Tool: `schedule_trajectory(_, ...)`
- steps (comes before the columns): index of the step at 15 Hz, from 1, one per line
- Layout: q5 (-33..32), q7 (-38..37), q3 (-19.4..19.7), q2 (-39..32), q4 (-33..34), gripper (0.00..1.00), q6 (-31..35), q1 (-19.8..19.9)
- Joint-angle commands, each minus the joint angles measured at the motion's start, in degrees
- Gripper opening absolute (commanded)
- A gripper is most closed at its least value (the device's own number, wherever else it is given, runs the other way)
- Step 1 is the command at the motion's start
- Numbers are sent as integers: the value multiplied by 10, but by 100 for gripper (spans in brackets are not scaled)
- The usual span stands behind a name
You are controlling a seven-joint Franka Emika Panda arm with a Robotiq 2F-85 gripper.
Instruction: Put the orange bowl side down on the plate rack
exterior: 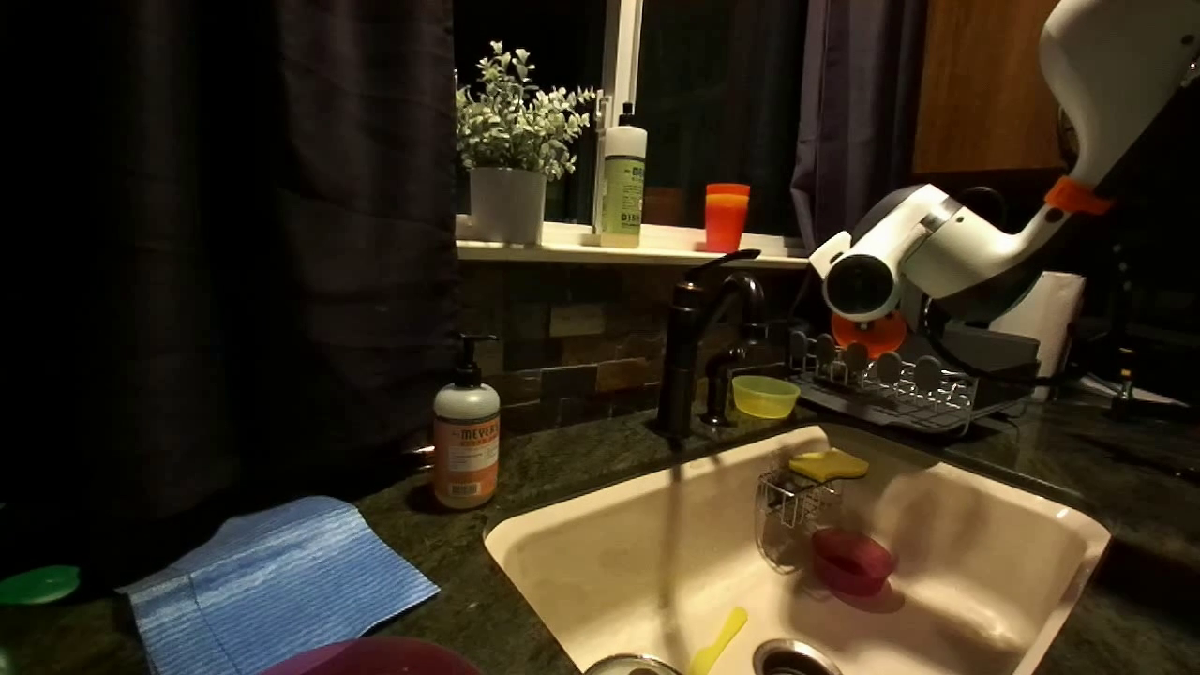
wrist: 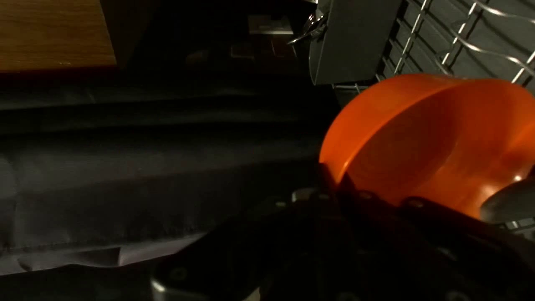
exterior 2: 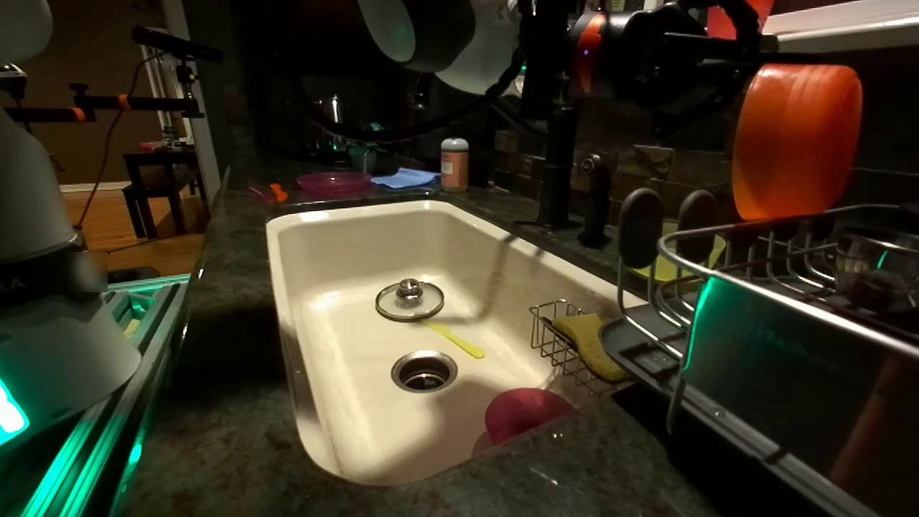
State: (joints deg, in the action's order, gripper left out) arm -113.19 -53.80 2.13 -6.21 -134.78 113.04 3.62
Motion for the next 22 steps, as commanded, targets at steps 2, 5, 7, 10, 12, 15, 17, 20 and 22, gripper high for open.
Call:
schedule_trajectory(2, -12, -34, -10, -17, -7, 9, -30, -7)
schedule_trajectory(5, -16, -49, -15, -27, -7, 1, -44, -10)
schedule_trajectory(7, -19, -53, -17, -32, -7, 0, -58, -12)
schedule_trajectory(10, -22, -55, -16, -40, -7, 36, -67, -10)
schedule_trajectory(12, -22, -56, -16, -45, -7, 52, -65, -9)
schedule_trajectory(15, -23, -56, -15, -53, -7, 74, -66, -7)
schedule_trajectory(17, -20, -54, -15, -52, -6, 90, -63, -6)
schedule_trajectory(20, -5, -51, -15, -41, -3, 100, -53, -3)
schedule_trajectory(22, 3, -52, -16, -33, -1, 100, -51, -2)
